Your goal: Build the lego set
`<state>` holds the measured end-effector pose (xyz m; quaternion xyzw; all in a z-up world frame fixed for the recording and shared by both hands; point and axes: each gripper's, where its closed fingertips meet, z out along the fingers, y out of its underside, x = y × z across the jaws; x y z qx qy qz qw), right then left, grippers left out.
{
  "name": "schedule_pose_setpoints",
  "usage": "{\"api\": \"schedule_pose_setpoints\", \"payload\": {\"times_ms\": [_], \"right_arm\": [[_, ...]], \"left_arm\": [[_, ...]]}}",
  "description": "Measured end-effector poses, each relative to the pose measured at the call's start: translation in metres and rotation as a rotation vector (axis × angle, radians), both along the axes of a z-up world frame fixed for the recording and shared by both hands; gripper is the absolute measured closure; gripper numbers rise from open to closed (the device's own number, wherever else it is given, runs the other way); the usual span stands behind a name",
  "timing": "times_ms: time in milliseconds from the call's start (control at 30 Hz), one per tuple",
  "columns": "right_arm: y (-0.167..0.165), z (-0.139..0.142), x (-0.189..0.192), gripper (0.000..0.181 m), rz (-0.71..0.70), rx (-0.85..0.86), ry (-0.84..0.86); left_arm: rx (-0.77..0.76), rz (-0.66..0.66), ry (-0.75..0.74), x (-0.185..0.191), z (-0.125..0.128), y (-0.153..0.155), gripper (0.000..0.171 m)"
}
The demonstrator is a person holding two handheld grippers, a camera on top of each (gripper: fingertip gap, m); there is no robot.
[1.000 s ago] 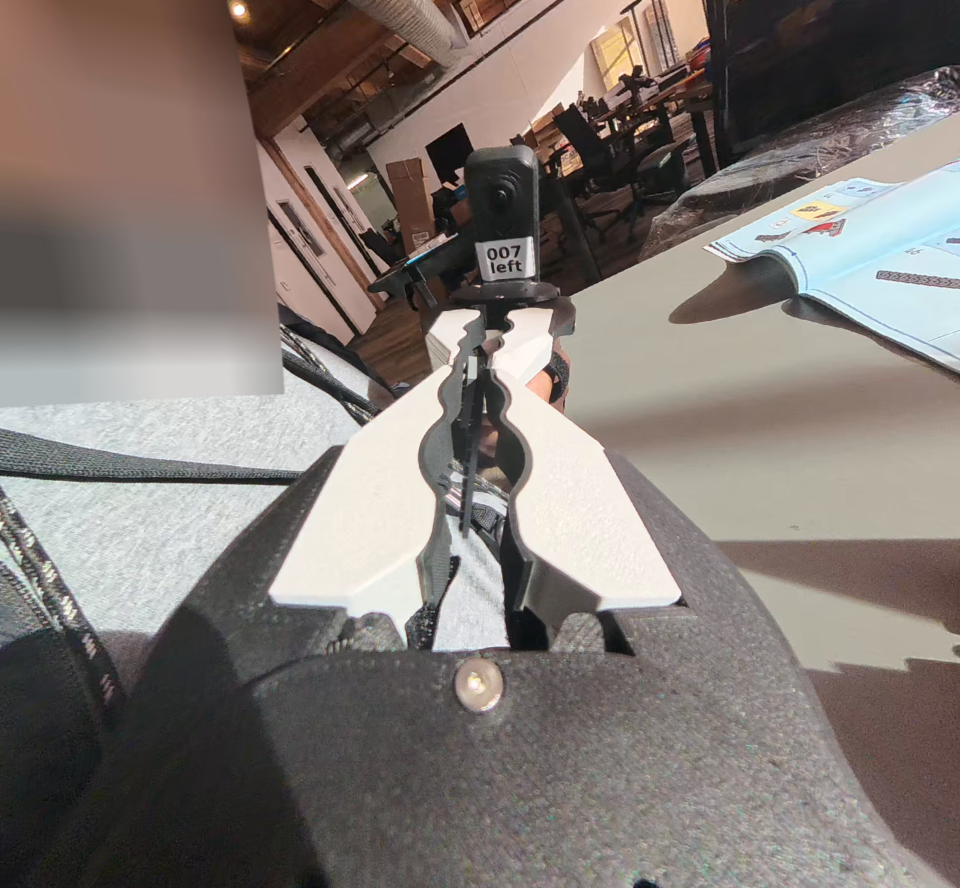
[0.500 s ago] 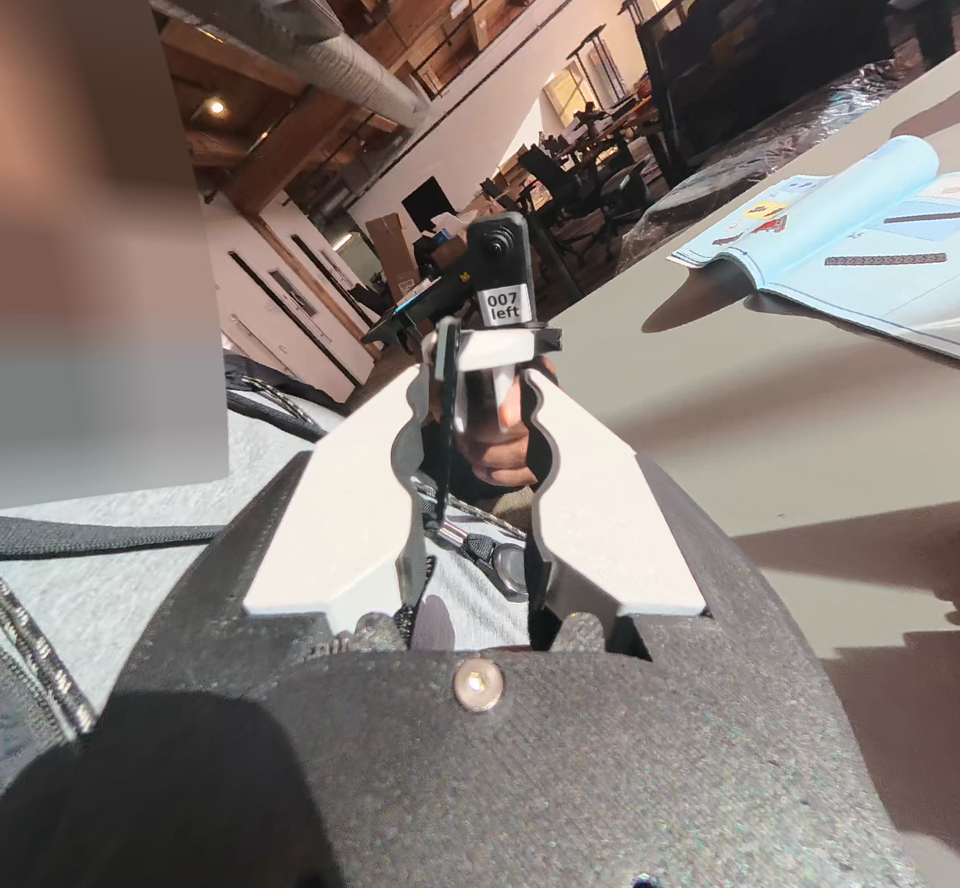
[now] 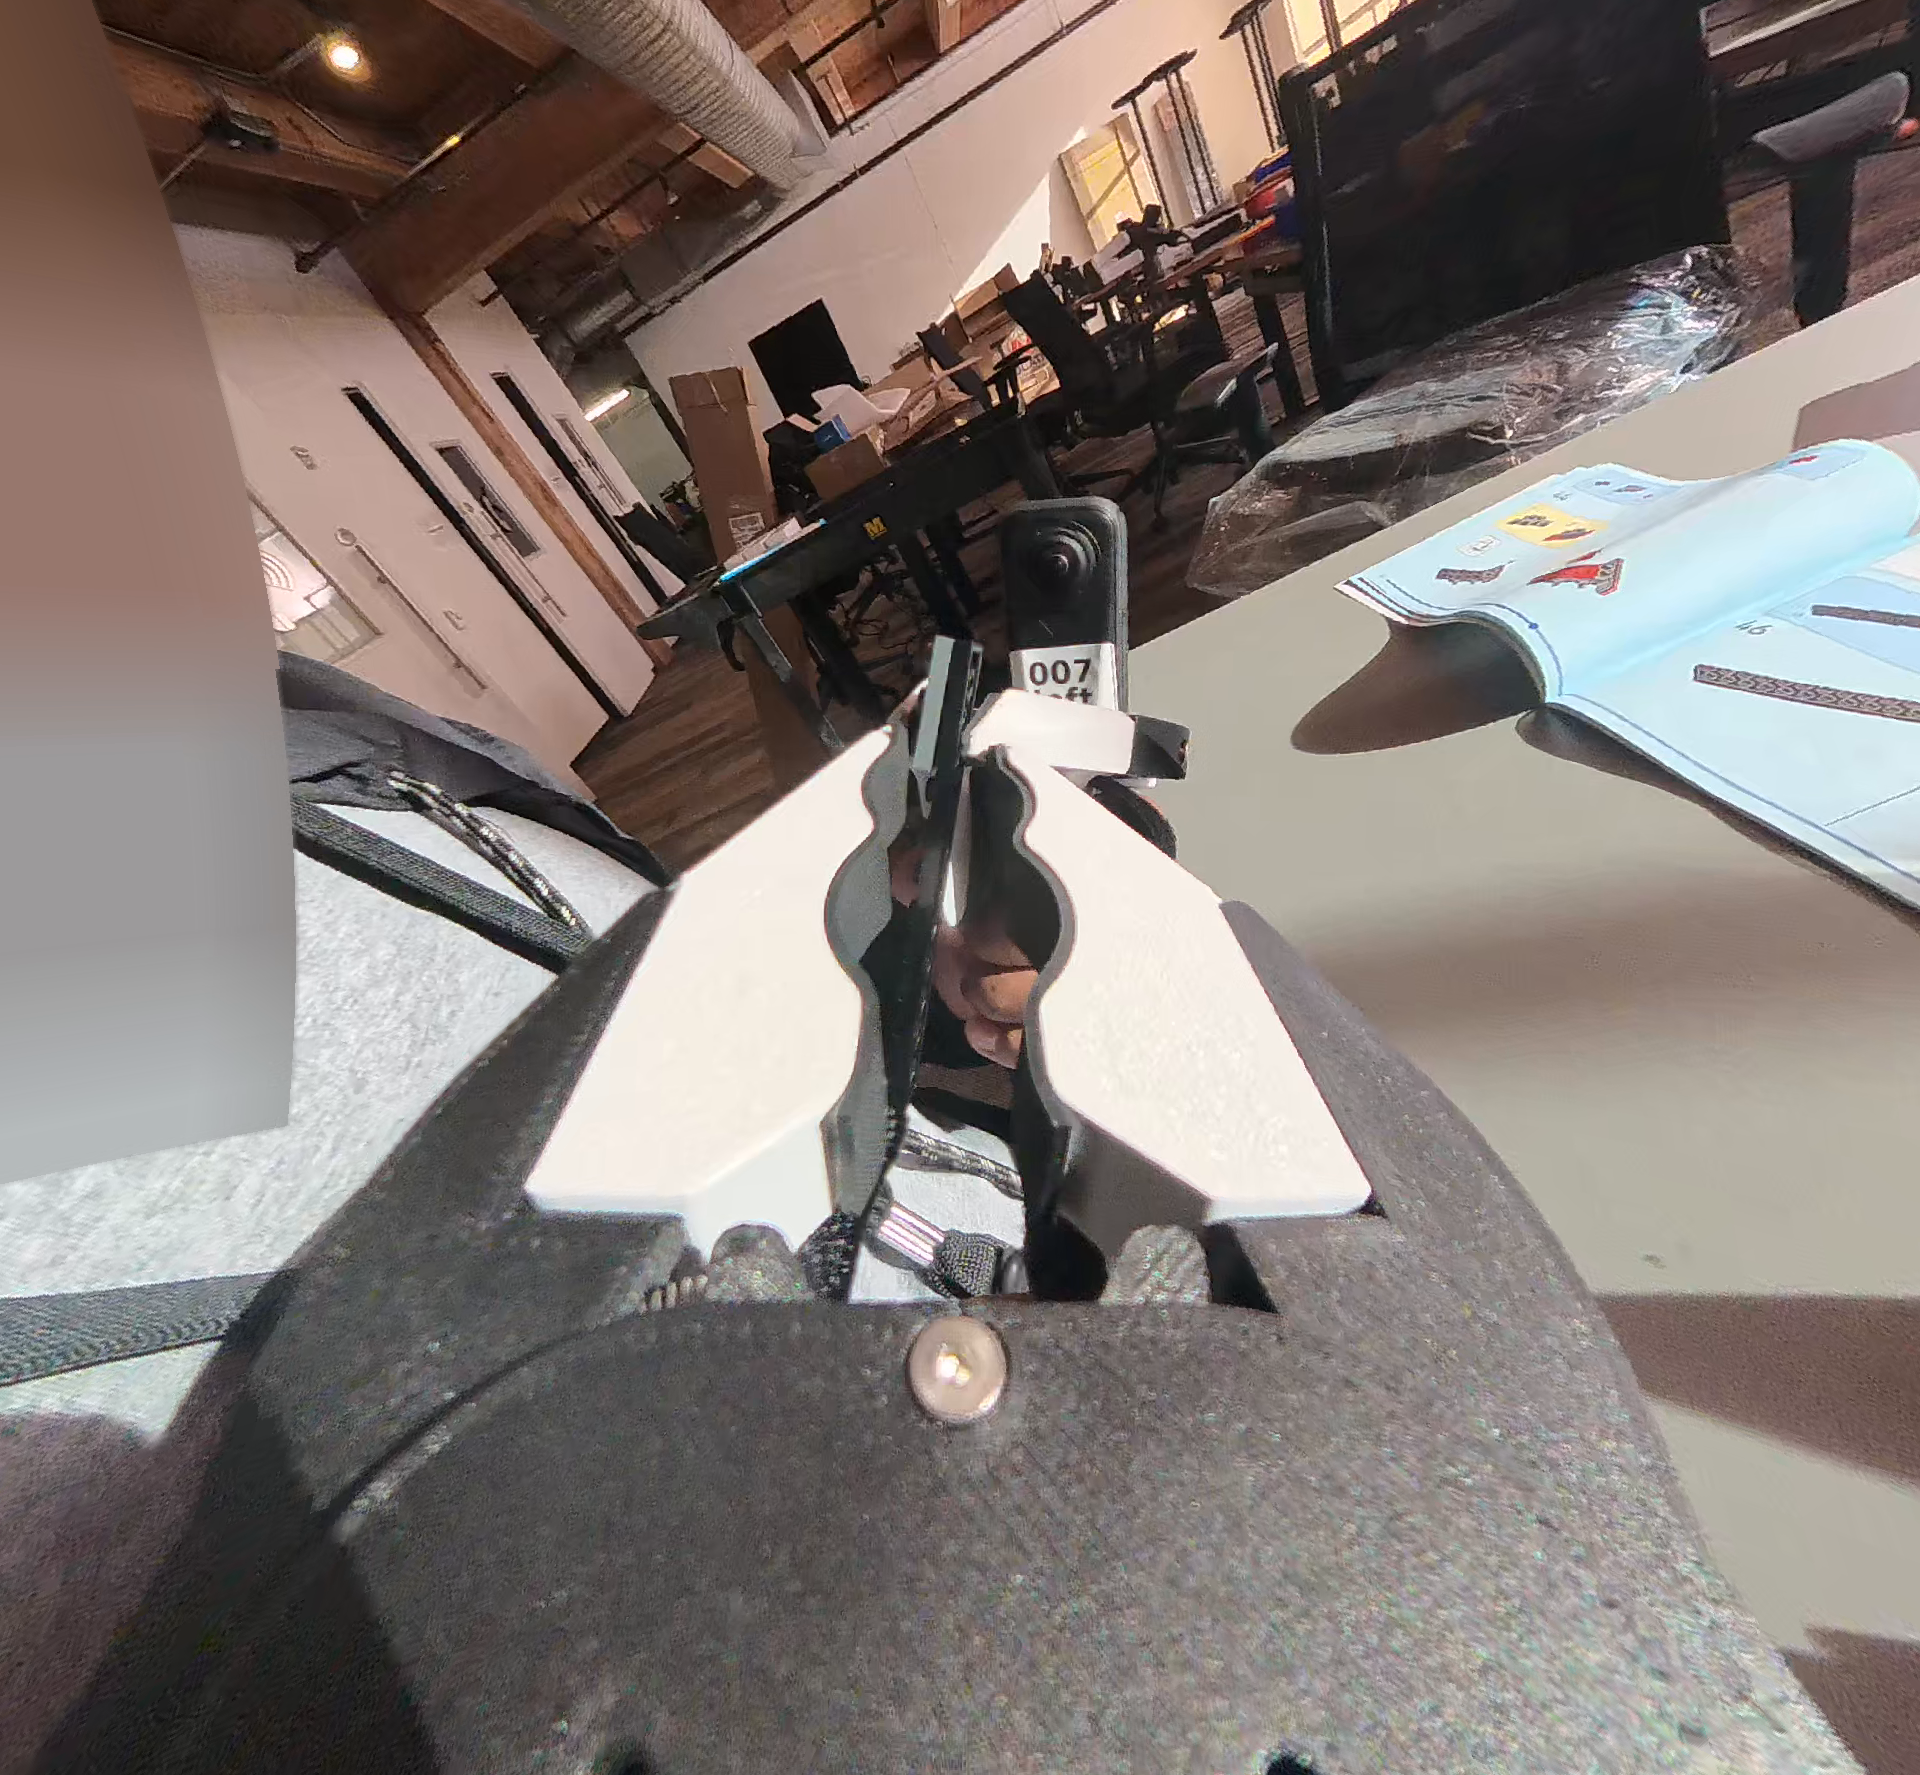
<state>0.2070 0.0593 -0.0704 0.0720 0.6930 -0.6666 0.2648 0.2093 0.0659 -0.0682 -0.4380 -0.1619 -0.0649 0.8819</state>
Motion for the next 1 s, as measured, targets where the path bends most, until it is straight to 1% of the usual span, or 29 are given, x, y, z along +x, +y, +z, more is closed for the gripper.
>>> {"api": "schedule_pose_setpoints", "payload": {"times_ms": [167, 233, 867, 933, 1000], "right_arm": [[0.002, -0.001, -0.003, 0.171, -0.04, 0.011, 0.093], [0.002, -0.001, -0.003, 0.173, -0.043, 0.014, 0.106], [0.003, -0.007, -0.004, 0.173, -0.034, 0.018, 0.094], [0.003, -0.01, -0.01, 0.172, -0.054, 0.027, 0.079], [0.003, -0.013, -0.019, 0.172, -0.075, 0.033, 0.032]], "left_arm": [[-0.014, 0.013, -0.02, -0.004, -0.002, 0.0, 0.163], [-0.022, 0.01, -0.021, -0.004, -0.002, 0.001, 0.163], [-0.089, 0.012, -0.063, -0.007, -0.009, 0.002, 0.163], [-0.099, 0.034, -0.092, -0.012, -0.011, 0.002, 0.163], [-0.102, 0.058, -0.154, -0.021, -0.014, 0.002, 0.163]]}}
